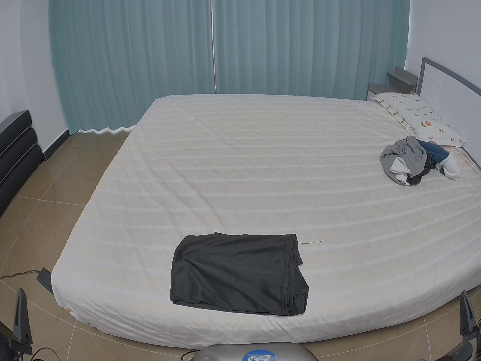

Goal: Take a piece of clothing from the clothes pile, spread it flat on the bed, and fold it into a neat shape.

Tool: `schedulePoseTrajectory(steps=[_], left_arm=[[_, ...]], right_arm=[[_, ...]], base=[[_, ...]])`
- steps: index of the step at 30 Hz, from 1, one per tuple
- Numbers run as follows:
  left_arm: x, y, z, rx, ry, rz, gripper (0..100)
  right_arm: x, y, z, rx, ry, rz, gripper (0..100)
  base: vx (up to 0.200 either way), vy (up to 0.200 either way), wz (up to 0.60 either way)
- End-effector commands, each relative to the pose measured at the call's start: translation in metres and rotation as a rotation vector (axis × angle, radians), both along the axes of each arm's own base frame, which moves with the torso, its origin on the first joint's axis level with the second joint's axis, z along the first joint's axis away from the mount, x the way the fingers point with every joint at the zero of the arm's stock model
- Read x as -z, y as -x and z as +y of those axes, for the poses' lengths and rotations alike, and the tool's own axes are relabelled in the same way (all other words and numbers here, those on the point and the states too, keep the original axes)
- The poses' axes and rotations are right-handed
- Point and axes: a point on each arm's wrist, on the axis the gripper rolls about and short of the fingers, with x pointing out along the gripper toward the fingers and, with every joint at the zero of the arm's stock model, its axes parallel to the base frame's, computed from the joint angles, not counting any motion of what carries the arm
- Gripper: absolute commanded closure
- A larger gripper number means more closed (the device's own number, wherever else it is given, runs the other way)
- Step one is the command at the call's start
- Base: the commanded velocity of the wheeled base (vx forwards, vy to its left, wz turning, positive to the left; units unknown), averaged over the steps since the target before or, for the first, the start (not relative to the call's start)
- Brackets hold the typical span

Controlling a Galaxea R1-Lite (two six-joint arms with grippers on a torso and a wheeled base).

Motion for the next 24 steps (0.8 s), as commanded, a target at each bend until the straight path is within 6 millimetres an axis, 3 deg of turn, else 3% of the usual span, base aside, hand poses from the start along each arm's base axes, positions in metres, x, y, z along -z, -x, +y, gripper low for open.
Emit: schedulePoseTrajectory(steps=[1, 4, 12, 14, 24], left_arm=[[0.016, -0.006, -0.001, 0.025, 0.005, 0.030, 0], [0.018, -0.007, -0.001, 0.031, 0.026, 0.054, 0], [0.035, -0.010, -0.001, 0.046, 0.113, 0.217, 0], [0.039, -0.010, -0.001, 0.050, 0.138, 0.263, 0], [0.039, -0.010, -0.001, 0.056, 0.157, 0.260, 0]], right_arm=[[0.016, -0.004, 0.000, 0.002, 0.025, 0.025, 0], [0.025, -0.005, 0.000, 0.012, 0.020, 0.114, 0], [0.028, -0.006, 0.000, 0.000, -0.088, 0.155, 0], [0.035, -0.004, -0.001, 0.033, -0.159, 0.264, 0], [0.033, -0.005, -0.001, 0.041, -0.172, 0.224, 0]], base=[[0.000, 0.000, 0.00], [0.000, 0.000, 0.00], [0.000, 0.000, 0.00], [0.000, 0.000, 0.00], [0.000, 0.000, 0.00]])
